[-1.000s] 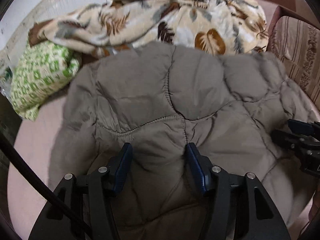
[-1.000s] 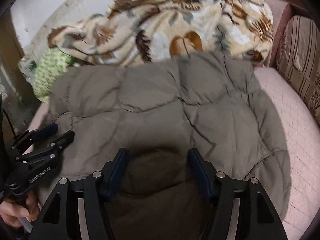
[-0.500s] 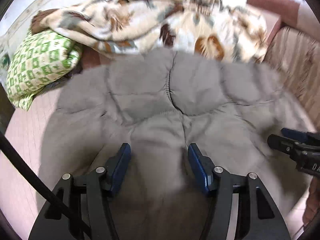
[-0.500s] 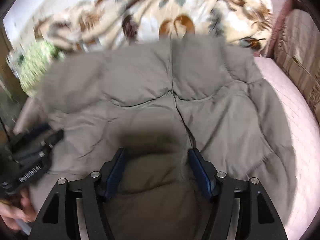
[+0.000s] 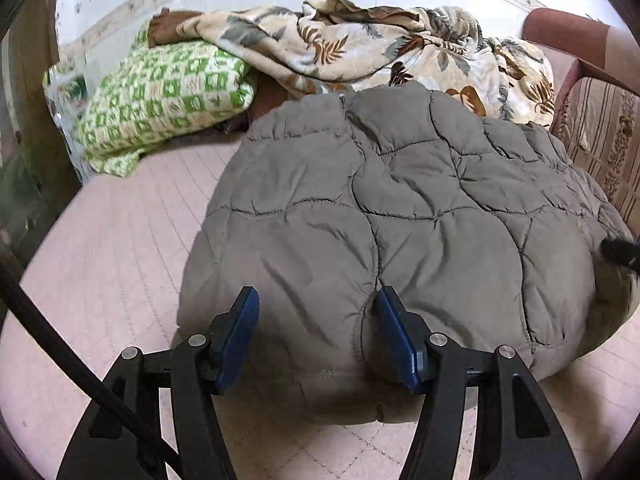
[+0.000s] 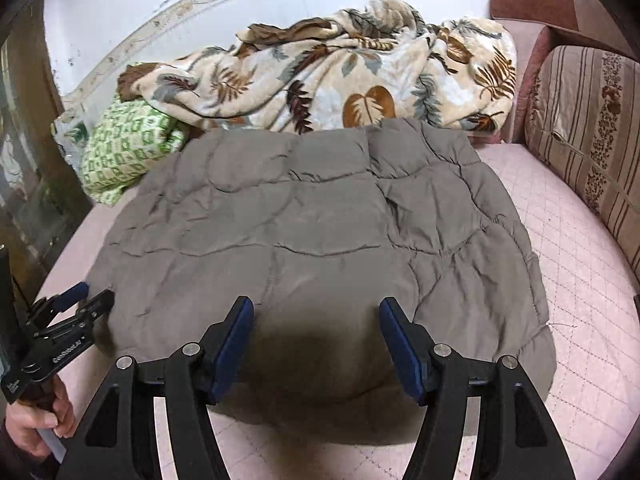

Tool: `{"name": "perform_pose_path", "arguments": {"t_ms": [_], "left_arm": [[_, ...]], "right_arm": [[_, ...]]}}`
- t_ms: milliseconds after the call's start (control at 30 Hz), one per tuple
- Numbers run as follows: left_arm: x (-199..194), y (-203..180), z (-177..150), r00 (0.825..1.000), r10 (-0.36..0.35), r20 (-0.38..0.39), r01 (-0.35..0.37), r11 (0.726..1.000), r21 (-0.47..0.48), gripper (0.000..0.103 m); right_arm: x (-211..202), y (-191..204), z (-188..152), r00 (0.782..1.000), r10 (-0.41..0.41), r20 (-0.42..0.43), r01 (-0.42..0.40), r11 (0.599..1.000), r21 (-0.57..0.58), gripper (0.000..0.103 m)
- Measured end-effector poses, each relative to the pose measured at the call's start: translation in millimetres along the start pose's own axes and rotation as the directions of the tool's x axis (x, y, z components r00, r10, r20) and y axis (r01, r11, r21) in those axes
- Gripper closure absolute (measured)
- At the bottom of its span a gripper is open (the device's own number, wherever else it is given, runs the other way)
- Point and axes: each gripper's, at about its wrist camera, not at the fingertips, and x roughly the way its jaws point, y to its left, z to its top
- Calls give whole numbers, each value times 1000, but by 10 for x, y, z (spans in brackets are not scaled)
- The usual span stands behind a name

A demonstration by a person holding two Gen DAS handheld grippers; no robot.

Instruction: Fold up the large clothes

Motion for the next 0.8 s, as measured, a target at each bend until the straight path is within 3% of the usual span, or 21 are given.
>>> {"name": "perform_pose_path", "arguments": {"t_ms": [133,333,467,600,800], "left_arm": [[146,-21,-10,999,5,-48,-4,1000,21,36],[163,-42,-3,999,15,-49,-15,1000,6,36],[81,-42,16,999,27,-21,-27,1000,1,36],[-23,-31,43,998,60,31,-60,998,2,36],[-14,53,92,994,101,43,-100,995,-11,36]], "right_arm": [[328,-44,-58,994,-24,-106,23,1000,-5,32],[435,22,-59,987,-78,-139,72,996,-49,31],[253,60,-31,994,-81,-75,76,995,-61,31],[-17,99,31,998,-47,43,49,998,-48,31],[17,134,118,998,-19,67,20,1000,-2,31]]}}
